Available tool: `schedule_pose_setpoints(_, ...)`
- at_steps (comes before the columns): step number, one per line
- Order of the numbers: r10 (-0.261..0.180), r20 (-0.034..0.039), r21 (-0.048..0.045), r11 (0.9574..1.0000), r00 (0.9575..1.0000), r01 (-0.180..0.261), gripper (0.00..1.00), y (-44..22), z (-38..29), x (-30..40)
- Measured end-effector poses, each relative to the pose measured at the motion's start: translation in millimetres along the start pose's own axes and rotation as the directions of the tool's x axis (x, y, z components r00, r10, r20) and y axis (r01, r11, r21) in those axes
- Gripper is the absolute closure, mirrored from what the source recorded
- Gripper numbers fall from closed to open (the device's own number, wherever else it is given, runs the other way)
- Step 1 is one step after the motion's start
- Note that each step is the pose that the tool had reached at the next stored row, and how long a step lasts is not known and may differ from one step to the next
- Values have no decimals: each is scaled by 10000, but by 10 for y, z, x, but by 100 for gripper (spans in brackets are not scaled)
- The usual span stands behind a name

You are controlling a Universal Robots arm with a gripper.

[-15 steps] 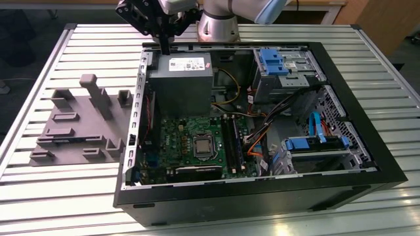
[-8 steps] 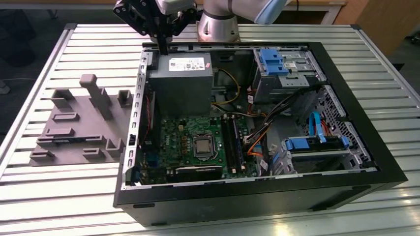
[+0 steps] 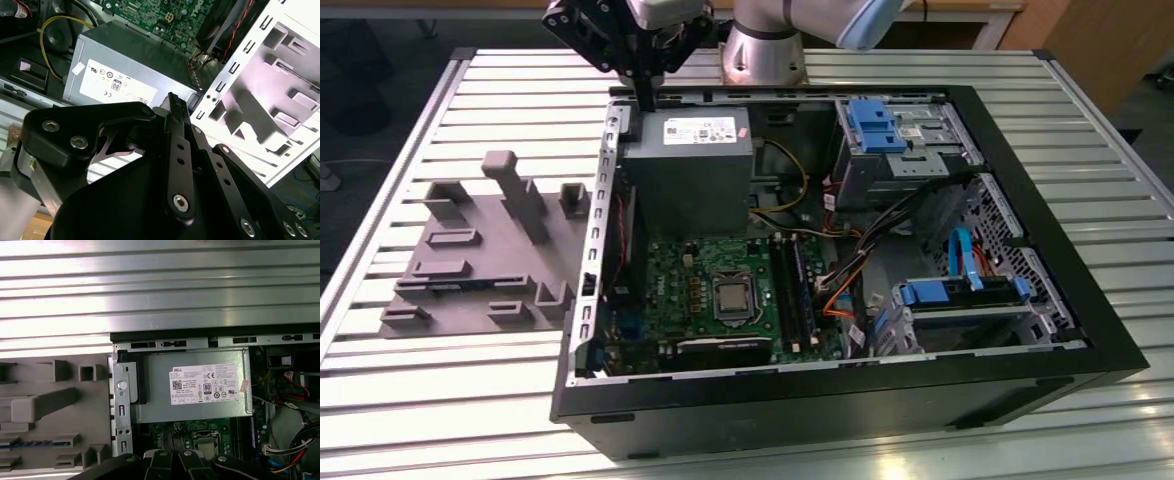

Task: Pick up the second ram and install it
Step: 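Reach for the second ram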

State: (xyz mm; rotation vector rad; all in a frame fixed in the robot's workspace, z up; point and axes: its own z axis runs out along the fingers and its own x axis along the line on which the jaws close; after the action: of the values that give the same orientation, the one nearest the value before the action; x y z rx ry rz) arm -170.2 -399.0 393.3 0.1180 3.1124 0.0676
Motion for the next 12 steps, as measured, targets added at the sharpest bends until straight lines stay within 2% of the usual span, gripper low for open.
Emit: schedule_pose_setpoints(12, -1, -1, 1, 10000, 10000, 1, 89, -6, -3, 81)
